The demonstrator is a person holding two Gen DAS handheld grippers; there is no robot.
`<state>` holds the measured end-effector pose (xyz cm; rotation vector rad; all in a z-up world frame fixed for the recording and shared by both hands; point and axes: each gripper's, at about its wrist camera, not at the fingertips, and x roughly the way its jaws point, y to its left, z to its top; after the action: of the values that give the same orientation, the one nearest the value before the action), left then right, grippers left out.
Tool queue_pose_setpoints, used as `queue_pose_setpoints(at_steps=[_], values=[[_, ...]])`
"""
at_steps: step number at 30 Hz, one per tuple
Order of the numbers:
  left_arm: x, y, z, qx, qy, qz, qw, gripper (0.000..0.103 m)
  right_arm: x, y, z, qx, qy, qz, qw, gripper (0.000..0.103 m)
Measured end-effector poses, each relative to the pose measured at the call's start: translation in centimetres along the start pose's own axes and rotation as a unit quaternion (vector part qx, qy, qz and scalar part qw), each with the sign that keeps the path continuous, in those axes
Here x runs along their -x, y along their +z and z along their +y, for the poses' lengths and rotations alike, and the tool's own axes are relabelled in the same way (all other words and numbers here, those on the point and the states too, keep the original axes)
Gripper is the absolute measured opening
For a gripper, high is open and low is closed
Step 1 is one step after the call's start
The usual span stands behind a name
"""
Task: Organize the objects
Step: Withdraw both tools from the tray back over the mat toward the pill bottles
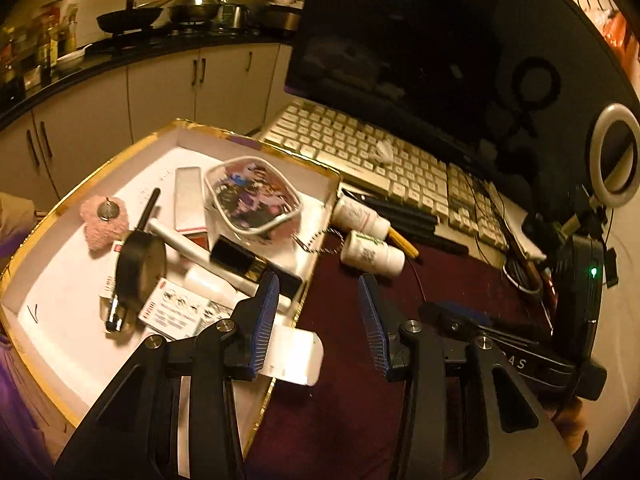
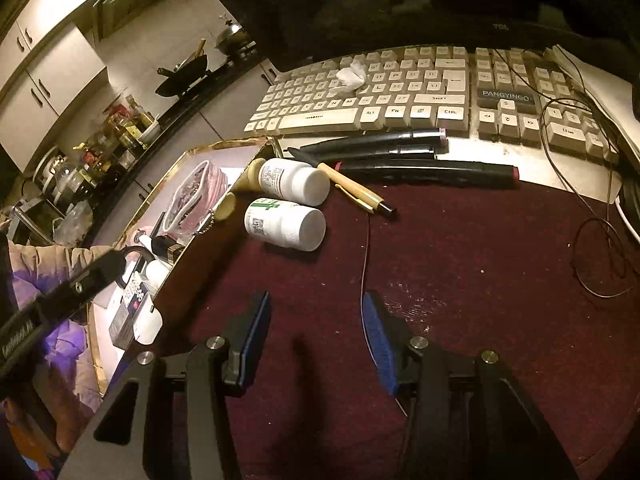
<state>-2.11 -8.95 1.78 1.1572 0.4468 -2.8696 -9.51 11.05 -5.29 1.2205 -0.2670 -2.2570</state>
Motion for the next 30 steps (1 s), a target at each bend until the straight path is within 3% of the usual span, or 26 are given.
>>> queue_pose_setpoints(at_steps=[6, 17, 30], values=[[-0.1, -0.5, 0.1, 0.004, -0.002, 0.012, 0.9999, 0.041, 0.0, -0.2, 0.5, 0.013, -0.012, 0.003, 1.000, 0.048], [-0.6, -0.5, 1.0, 0.013, -0.003, 0.022, 0.9997, 0.041, -0.3, 1.0, 0.9, 0.013, 0.009, 0.006, 1.000, 0.048], [-0.3, -0.3, 2.1, 0.030, -0.007, 0.018, 0.9994, 0.041, -4.5, 6.6, 4.1, 0.141, 0.012, 0.043, 0.989, 0.048]])
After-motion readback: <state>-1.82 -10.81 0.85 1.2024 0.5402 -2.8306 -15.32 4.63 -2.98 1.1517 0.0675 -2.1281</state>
